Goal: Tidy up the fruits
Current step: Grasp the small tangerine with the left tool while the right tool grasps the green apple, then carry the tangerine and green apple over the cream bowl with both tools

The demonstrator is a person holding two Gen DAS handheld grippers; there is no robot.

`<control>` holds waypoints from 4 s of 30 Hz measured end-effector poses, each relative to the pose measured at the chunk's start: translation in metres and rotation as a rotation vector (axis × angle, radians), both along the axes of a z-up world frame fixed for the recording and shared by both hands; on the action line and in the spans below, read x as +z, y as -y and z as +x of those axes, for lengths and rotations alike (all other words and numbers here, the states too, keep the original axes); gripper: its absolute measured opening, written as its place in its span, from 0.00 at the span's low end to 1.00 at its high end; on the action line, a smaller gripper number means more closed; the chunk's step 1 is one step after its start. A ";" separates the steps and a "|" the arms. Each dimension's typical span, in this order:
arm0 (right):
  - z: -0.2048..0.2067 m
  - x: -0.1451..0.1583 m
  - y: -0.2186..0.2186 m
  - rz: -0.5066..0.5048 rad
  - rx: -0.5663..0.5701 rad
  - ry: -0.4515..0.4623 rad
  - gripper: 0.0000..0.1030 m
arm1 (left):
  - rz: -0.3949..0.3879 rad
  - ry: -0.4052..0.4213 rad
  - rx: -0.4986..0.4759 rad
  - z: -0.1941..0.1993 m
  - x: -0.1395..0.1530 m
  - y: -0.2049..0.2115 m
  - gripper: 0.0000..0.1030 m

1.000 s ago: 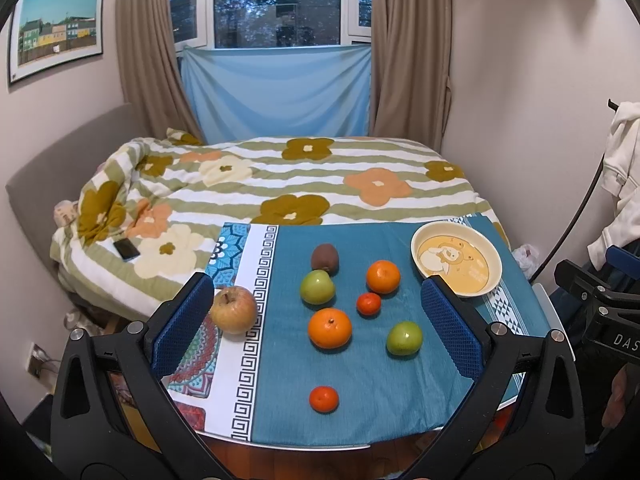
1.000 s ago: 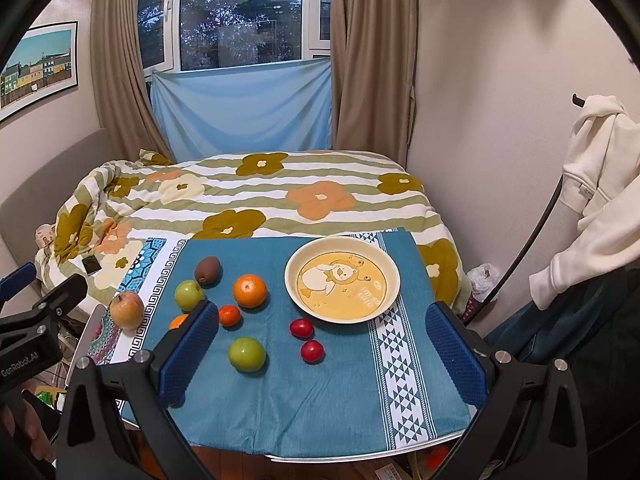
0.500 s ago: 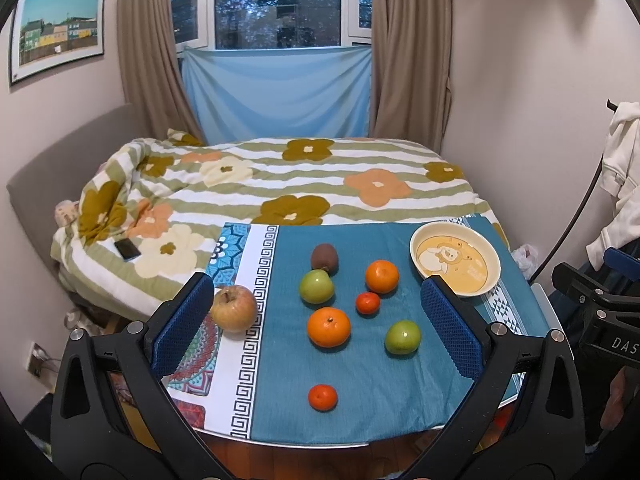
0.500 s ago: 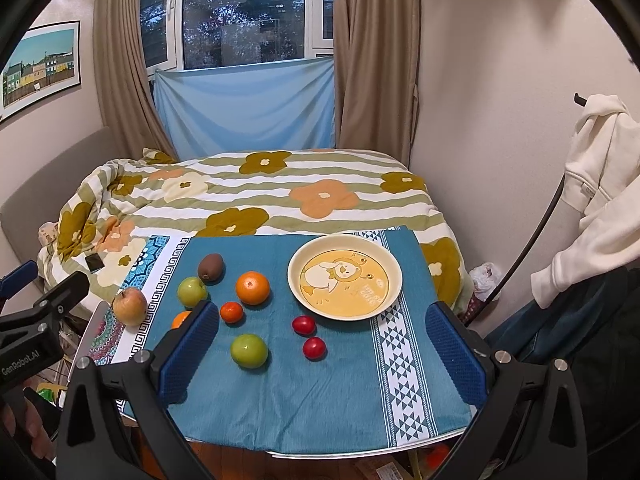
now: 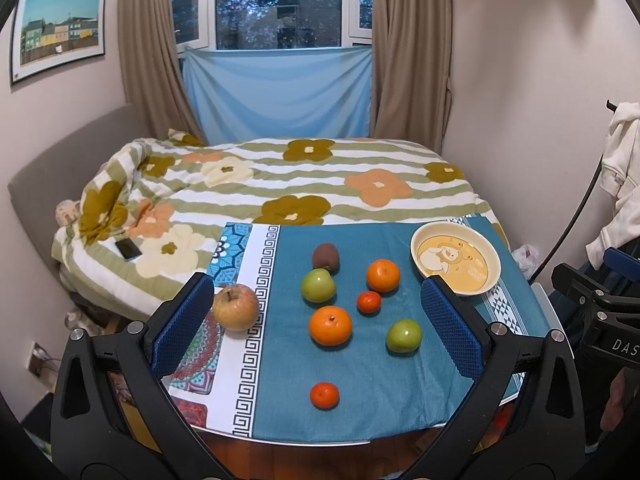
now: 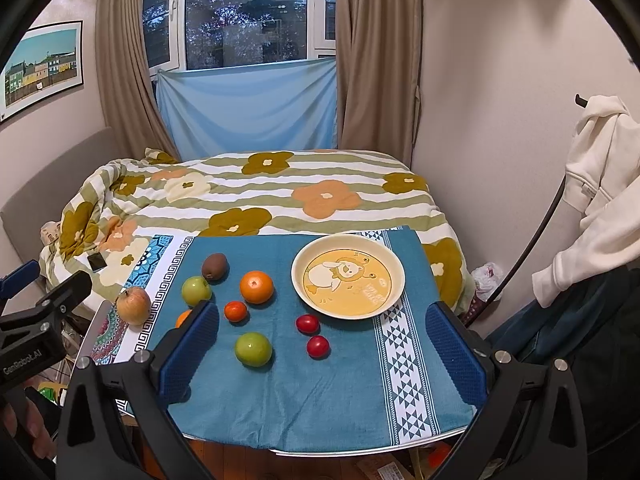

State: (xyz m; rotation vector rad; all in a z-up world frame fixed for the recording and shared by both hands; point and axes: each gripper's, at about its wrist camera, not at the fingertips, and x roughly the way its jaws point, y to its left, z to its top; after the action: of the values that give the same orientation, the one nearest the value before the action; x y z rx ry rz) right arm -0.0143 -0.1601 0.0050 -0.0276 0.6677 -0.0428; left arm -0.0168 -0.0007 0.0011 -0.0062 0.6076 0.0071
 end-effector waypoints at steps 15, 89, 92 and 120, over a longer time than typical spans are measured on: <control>0.010 -0.018 -0.005 0.032 0.081 -0.077 1.00 | -0.053 -0.095 0.066 -0.009 -0.025 -0.011 1.00; 0.108 -0.184 -0.037 0.128 0.496 -0.331 0.49 | -0.050 -0.308 0.201 0.020 -0.175 0.008 0.39; 0.108 -0.166 -0.026 0.145 0.477 -0.309 0.49 | -0.037 -0.281 0.179 0.025 -0.154 0.013 0.39; 0.192 -0.113 0.139 0.199 0.021 -0.252 0.49 | 0.015 -0.245 -0.355 0.231 -0.105 0.152 0.39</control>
State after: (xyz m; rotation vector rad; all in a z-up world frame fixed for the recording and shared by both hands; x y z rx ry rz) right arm 0.1776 -0.2994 -0.1084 0.1543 0.9210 0.0482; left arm 0.2146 -0.1525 -0.1043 0.1188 0.8470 -0.3360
